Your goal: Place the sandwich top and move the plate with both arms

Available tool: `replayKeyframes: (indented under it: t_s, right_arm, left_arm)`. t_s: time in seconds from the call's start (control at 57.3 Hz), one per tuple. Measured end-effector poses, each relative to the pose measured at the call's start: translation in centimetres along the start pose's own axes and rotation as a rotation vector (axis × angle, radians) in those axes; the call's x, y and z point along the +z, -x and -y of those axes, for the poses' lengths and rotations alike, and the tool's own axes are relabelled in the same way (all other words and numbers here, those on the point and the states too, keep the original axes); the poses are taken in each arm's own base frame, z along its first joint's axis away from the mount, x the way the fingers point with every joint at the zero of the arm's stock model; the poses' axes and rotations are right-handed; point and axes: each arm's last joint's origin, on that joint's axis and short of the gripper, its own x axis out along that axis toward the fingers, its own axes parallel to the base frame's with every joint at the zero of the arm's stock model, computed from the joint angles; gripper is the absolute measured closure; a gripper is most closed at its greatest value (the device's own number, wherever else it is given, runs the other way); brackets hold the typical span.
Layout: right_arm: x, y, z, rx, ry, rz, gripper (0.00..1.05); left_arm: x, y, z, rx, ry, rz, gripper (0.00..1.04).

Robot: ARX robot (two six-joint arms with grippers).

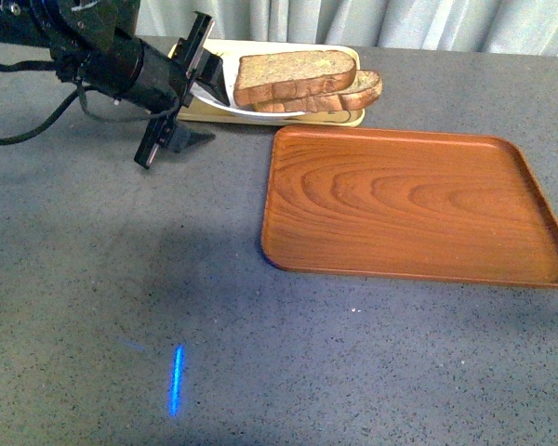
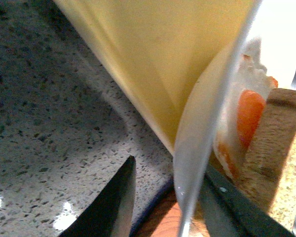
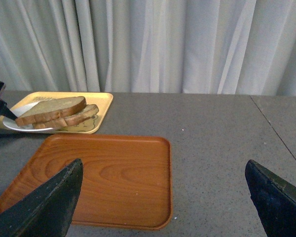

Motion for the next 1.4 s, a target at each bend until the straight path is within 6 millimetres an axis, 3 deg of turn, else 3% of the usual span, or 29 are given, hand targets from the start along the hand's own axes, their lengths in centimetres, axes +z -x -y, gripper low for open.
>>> replayKeyframes:
  t_s: [0.122,0.244,0.279,0.384,0.488,0.733,0.767,0.855,0.959,1.064,1.273,1.395]
  right_arm:
    - [0.0,0.0,0.0,0.000,0.000,0.000,0.09]
    - [0.0,0.0,0.0,0.000,0.000,0.000,0.09]
    - [0.0,0.0,0.0,0.000,0.000,0.000,0.09]
    - [0.0,0.0,0.0,0.000,0.000,0.000,0.09]
    - [0.0,0.0,0.0,0.000,0.000,0.000,0.09]
    - [0.0,0.0,0.0,0.000,0.000,0.000,0.09]
    - [0.0,0.0,0.0,0.000,0.000,0.000,0.09]
    - [0.0,0.0,0.0,0.001,0.000,0.000,0.09]
    - [0.0,0.0,0.0,0.000,0.000,0.000,0.09]
    - [0.0,0.0,0.0,0.001,0.000,0.000,0.09]
    - [0.0,0.0,0.0,0.001,0.000,0.000,0.09]
    - [0.0,0.0,0.0,0.001,0.000,0.000,0.09]
  left_arm:
    - [-0.2,1.4,-1.2,-0.022,-0.010,0.015,0.37]
    - [-0.1,6.1,-2.9,-0.086,-0.042,0.074,0.10]
    - [-0.2,7.3,-3.3,-0.100,-0.054,0.089,0.07]
    - [-0.8,12.5,-5.5,-0.126,-0.081,0.143,0.09]
    - [-1.6,16.2,-7.2,-0.142,-0.103,0.186,0.09]
    - [-4.5,21.8,-8.5,-0.201,-0.189,0.249,0.09]
    - [-4.8,22.1,-8.8,-0.202,-0.274,0.333,0.12]
    - [-6.0,23.8,-9.6,-0.189,-0.618,0.731,0.28]
    - [-7.3,26.1,-10.1,-0.121,-0.913,0.955,0.46]
    - [-8.5,27.4,-10.7,-0.053,-1.078,0.998,0.64]
    - [-10.3,28.8,-12.2,-0.002,-1.154,0.993,1.00]
    - [-11.1,29.5,-12.8,0.003,-1.162,0.995,1.03]
